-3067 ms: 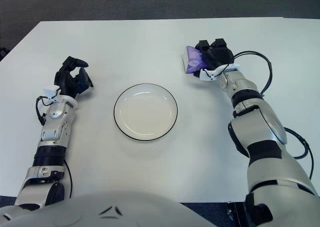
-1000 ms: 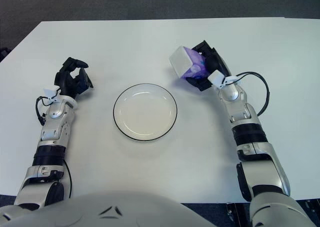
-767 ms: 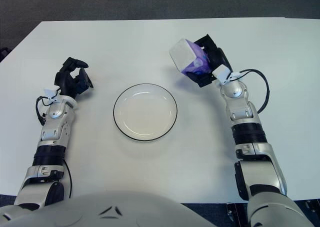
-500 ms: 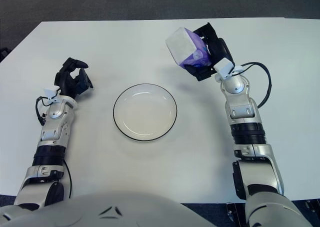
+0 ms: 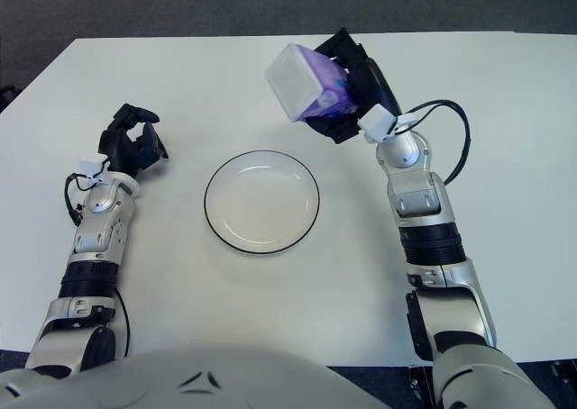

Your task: Put the tissue paper into the plate.

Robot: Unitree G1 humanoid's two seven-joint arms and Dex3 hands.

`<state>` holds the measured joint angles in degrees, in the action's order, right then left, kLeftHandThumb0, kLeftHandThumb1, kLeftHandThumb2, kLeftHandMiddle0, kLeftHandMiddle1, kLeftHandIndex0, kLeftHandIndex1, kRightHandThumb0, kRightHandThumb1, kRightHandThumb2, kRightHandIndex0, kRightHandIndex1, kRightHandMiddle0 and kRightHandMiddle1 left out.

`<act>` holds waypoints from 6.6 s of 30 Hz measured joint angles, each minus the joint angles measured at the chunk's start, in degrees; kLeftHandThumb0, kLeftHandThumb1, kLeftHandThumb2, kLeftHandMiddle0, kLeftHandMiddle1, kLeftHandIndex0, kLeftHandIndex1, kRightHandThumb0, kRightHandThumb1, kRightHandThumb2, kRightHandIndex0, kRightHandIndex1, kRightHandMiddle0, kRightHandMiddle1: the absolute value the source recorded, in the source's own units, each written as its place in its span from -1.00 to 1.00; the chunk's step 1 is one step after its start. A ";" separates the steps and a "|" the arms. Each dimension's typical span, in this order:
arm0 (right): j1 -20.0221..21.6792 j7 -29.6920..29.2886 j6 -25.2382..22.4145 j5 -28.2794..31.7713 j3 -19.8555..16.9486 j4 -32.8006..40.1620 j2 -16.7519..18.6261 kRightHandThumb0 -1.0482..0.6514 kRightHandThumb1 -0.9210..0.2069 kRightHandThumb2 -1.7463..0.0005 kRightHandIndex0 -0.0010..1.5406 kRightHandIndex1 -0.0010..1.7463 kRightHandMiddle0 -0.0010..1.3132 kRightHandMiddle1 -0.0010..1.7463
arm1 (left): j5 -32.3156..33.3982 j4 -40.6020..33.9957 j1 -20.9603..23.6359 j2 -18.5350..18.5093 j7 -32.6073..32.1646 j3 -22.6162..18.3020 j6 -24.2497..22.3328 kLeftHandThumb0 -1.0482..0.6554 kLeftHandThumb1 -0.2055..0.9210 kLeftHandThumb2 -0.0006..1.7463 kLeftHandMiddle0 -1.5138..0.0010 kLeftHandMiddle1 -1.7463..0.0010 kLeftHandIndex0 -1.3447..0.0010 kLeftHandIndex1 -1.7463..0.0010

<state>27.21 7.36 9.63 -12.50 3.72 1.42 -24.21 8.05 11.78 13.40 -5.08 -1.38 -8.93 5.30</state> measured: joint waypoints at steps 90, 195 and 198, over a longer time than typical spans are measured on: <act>3.55 28.17 22.78 -7.15 14.26 0.28 -7.06 -0.60 -0.32 0.20 -0.95 -0.43 -1.00 -0.11 | 0.05 1.65 1.19 0.38 -0.03 0.79 1.15 -0.26 0.34 0.18 -0.38 -1.00 0.35 -1.00; -1.41 5.88 -22.43 24.61 -16.43 -5.18 6.54 0.22 -0.29 -0.09 -0.23 0.57 -0.43 1.00 | 0.51 0.85 0.64 -0.11 1.58 -0.02 1.65 -0.25 0.36 0.16 -0.41 -1.00 0.36 -1.00; -2.37 5.41 -22.10 25.11 -17.28 -5.35 7.57 0.22 -0.19 -0.18 -0.18 0.58 -0.39 1.00 | 0.53 0.60 0.59 -0.03 1.58 -0.05 1.50 -0.25 0.36 0.16 -0.42 -1.00 0.36 -1.00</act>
<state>24.84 12.78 -12.47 12.61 -13.56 -3.93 -16.64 8.58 12.37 13.98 -5.11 0.20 -8.98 6.79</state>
